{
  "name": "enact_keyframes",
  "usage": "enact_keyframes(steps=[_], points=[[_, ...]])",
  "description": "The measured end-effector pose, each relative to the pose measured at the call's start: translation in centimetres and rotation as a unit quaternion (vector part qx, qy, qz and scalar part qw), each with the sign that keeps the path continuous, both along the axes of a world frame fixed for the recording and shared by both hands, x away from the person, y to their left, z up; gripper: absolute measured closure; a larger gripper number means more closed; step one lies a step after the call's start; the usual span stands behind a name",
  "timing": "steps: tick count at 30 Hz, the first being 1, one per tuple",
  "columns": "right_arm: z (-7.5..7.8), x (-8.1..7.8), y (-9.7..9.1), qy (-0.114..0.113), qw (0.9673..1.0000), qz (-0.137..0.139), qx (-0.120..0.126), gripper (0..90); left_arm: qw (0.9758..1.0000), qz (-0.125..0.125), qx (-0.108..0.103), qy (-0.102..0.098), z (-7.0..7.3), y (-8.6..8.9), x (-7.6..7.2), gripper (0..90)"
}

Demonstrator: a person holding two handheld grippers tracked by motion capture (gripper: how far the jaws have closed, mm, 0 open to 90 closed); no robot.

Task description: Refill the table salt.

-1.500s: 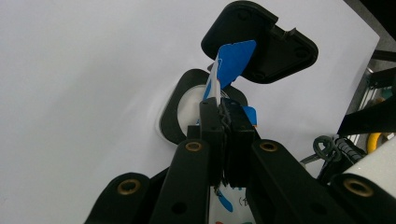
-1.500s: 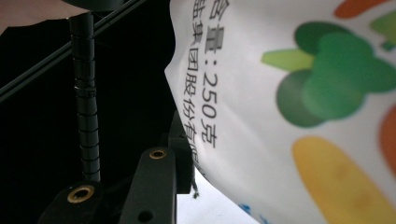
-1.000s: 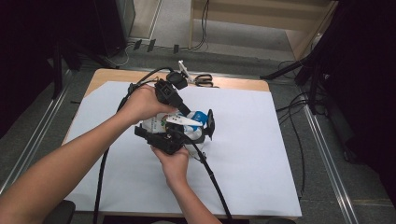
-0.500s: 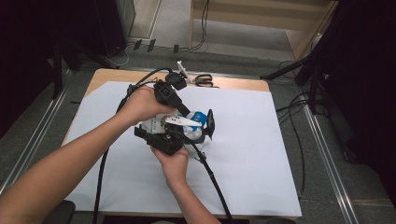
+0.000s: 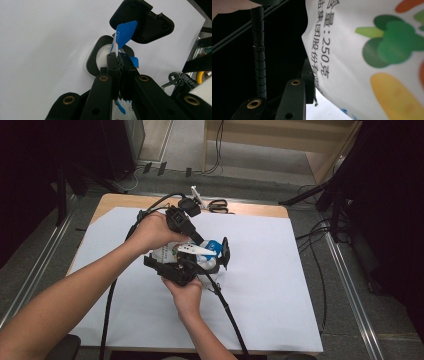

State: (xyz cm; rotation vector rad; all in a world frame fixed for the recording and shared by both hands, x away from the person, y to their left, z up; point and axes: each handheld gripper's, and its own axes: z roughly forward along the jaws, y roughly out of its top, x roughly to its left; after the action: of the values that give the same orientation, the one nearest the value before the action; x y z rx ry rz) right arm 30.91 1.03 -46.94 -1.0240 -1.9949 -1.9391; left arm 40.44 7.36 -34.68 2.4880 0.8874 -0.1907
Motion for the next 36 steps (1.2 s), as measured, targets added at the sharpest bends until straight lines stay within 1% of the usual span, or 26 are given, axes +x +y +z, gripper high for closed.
enact_keyframes(steps=[2,6,14,16,23,27,29,36], points=[[0.04,-0.02,-0.01,-0.001,1.0,0.001,0.002,69.7,1.0,0.002,0.002,-0.001,0.03,-0.11,-0.05,89.3],[0.12,-0.06,-0.09,-0.004,1.0,0.0,0.0,69.3,1.0,-0.001,0.001,0.0,0.16,-0.21,-0.05,89.2],[-0.11,-0.06,-0.14,-0.002,1.0,0.005,0.006,70.5,1.0,0.001,0.002,0.0,0.18,-0.17,-0.06,89.2],[-0.21,-0.12,-0.15,-0.002,1.0,0.004,0.002,70.7,1.0,0.002,0.002,0.0,0.19,-0.16,-0.08,89.2],[-0.46,-0.31,-0.22,-0.005,1.0,0.001,-0.001,71.3,1.0,0.002,0.001,0.001,0.08,-0.24,-0.08,89.2],[-0.47,-0.26,-0.3,-0.003,1.0,-0.001,-0.001,71.2,1.0,0.001,-0.002,0.002,0.0,-0.29,-0.06,89.1],[-0.48,-0.22,-0.35,-0.004,1.0,-0.001,-0.005,71.2,1.0,0.002,-0.002,0.002,-0.04,-0.28,-0.06,89.1],[-0.68,-0.14,-0.29,-0.005,1.0,-0.002,-0.008,71.2,1.0,0.003,0.0,0.002,-0.1,-0.28,-0.05,89.1]])
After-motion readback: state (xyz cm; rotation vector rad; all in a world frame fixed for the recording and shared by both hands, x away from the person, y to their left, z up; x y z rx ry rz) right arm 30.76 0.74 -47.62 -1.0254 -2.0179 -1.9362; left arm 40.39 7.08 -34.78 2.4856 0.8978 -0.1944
